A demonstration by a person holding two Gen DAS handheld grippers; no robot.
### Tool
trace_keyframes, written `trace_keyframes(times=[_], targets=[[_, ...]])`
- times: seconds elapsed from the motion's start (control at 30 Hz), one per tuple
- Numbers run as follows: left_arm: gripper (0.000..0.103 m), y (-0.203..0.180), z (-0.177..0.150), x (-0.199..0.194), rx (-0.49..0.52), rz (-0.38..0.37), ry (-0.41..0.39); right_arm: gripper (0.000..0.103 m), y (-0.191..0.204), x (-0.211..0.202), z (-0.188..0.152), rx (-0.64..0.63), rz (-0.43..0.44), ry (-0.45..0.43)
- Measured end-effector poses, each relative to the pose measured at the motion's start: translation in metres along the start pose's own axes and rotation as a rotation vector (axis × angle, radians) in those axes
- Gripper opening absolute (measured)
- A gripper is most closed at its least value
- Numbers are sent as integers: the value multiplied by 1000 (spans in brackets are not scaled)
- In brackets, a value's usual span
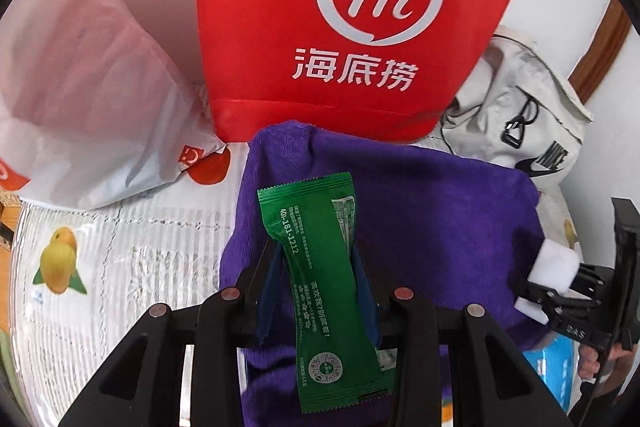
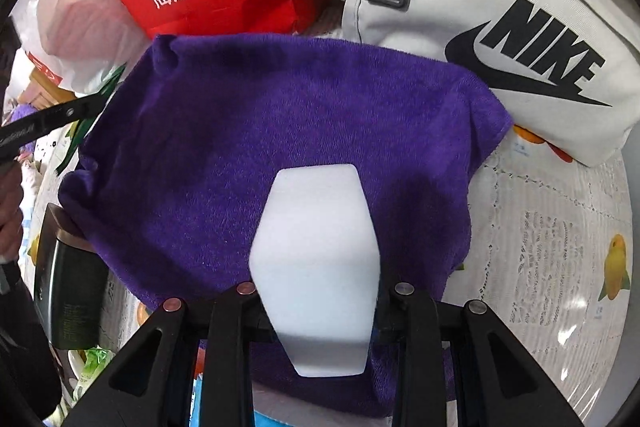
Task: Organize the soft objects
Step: 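Place the sponge on the purple towel with the right tool while the left tool carries the sachet, then lower the green sachet onto the purple towel and open the left tool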
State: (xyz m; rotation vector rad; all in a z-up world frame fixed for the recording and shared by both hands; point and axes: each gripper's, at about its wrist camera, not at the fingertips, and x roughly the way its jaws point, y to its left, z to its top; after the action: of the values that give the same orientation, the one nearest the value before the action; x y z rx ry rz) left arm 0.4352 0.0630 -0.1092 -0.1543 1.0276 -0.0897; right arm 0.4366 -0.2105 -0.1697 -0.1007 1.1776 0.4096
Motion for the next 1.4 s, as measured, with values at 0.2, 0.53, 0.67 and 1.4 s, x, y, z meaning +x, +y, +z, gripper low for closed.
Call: trace_keyframes(times=[0.2,0.53,0.67,1.4], targets=[[34,-3,6,24,8,14,35,61,-2,-1,0,21,15,-9],[36,-8,13,39,17,17,58,61,-4,-5,-9,34,31,35],[40,-9,14,39,25,34,71,66,3,-14,-10,13,-46,8],[59,-5,-76,-112,-14,2,-95,69,14,-110,-90,157,78,-123]])
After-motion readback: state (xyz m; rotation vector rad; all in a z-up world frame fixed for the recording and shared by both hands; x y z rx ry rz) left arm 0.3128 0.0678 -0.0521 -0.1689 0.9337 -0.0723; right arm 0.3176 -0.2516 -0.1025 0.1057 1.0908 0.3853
